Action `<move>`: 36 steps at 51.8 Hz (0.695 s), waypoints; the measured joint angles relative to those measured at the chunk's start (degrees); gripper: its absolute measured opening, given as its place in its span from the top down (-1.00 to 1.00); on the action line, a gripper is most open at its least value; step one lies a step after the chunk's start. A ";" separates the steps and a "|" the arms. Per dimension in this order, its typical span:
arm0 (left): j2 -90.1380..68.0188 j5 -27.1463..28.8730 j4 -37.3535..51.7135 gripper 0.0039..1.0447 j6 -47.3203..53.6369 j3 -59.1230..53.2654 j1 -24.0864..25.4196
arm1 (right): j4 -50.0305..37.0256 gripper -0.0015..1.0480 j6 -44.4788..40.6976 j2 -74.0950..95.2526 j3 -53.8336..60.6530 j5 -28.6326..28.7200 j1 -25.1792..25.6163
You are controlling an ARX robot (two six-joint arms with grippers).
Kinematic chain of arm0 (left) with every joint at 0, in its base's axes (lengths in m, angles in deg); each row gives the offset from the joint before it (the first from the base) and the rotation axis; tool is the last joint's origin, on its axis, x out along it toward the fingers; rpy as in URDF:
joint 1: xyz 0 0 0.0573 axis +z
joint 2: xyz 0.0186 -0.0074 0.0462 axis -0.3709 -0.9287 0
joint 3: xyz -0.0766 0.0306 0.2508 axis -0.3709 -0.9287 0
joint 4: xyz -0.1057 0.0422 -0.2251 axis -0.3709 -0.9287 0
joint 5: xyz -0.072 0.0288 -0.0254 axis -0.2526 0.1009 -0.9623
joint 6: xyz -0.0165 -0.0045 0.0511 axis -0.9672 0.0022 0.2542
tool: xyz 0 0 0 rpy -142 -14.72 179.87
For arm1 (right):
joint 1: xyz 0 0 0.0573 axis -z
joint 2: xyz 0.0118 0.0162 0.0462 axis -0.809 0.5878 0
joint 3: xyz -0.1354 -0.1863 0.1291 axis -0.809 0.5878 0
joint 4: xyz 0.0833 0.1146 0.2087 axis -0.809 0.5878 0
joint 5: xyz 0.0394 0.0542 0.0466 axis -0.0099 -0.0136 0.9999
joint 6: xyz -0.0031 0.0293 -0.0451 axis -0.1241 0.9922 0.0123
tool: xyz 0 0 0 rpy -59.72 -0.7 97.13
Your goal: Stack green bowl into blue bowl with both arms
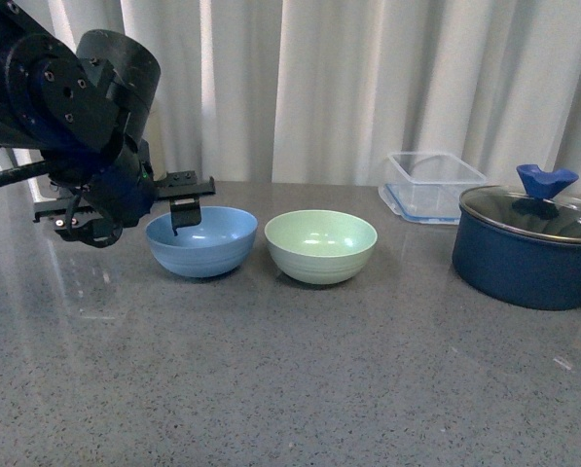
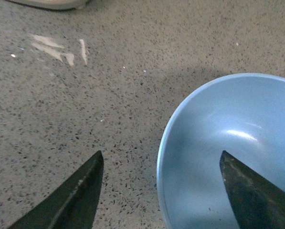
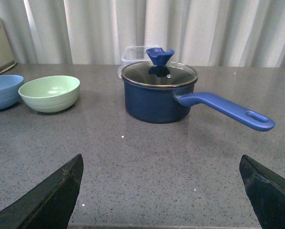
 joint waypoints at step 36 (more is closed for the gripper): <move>30.08 -9.57 44.57 -0.33 14.60 -44.59 1.03 | 0.00 -0.81 0.00 0.00 0.00 0.00 0.00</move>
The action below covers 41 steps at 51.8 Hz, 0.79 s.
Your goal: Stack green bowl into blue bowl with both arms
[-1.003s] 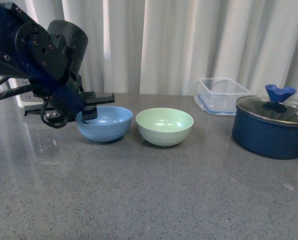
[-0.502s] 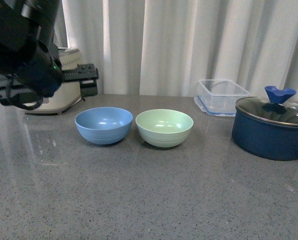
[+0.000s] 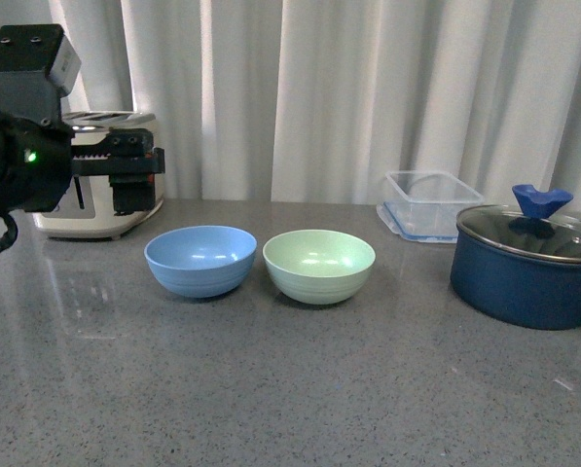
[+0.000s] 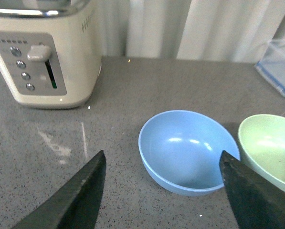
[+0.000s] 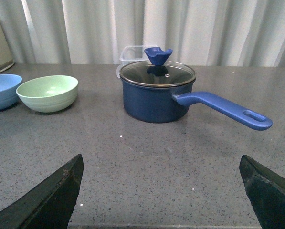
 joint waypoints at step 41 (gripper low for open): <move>31.34 -7.56 12.57 0.94 1.84 -39.43 8.02 | 0.00 -0.81 0.00 0.00 0.00 0.00 0.00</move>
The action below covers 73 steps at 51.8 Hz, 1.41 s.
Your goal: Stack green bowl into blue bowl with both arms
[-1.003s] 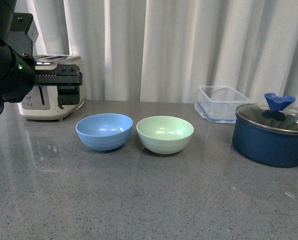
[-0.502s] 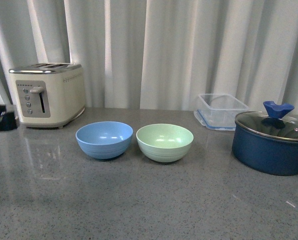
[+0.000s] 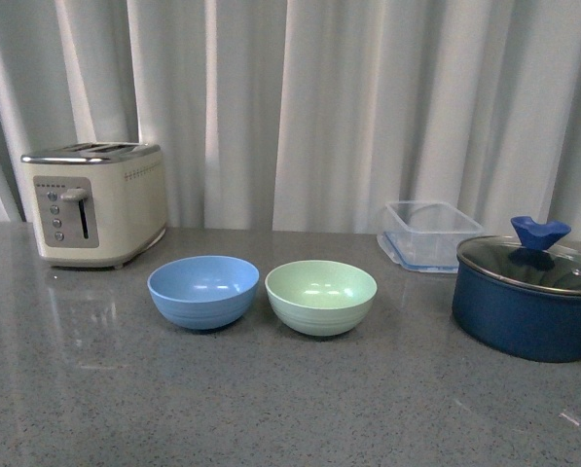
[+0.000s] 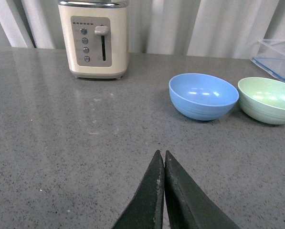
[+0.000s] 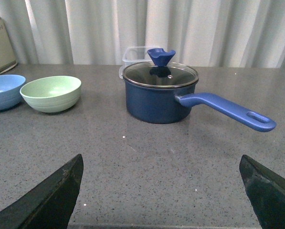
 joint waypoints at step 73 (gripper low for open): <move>45.55 -0.09 -35.08 0.94 0.04 -8.61 0.00 | 0.00 -0.81 0.00 0.00 0.00 0.00 0.00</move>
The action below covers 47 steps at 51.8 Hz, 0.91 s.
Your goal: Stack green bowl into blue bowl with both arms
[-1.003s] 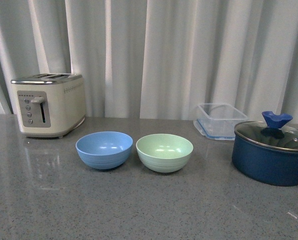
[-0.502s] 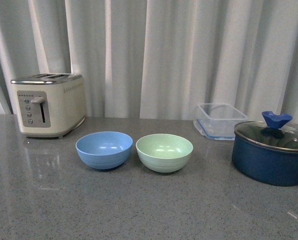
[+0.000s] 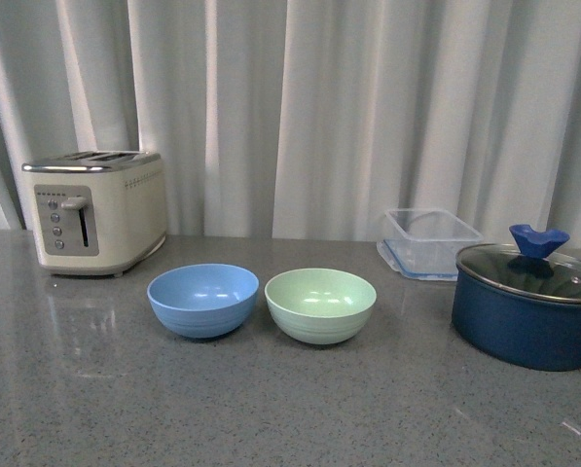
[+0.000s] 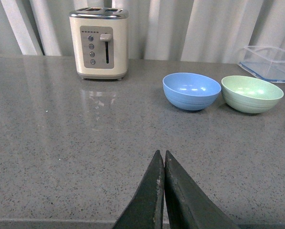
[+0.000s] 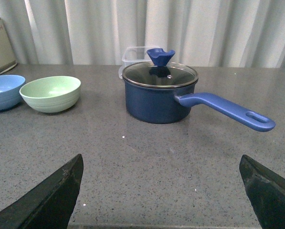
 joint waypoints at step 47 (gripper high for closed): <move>15.32 0.00 -15.72 0.52 0.00 0.00 0.00 | 0.00 -0.81 0.00 0.00 0.00 0.00 0.00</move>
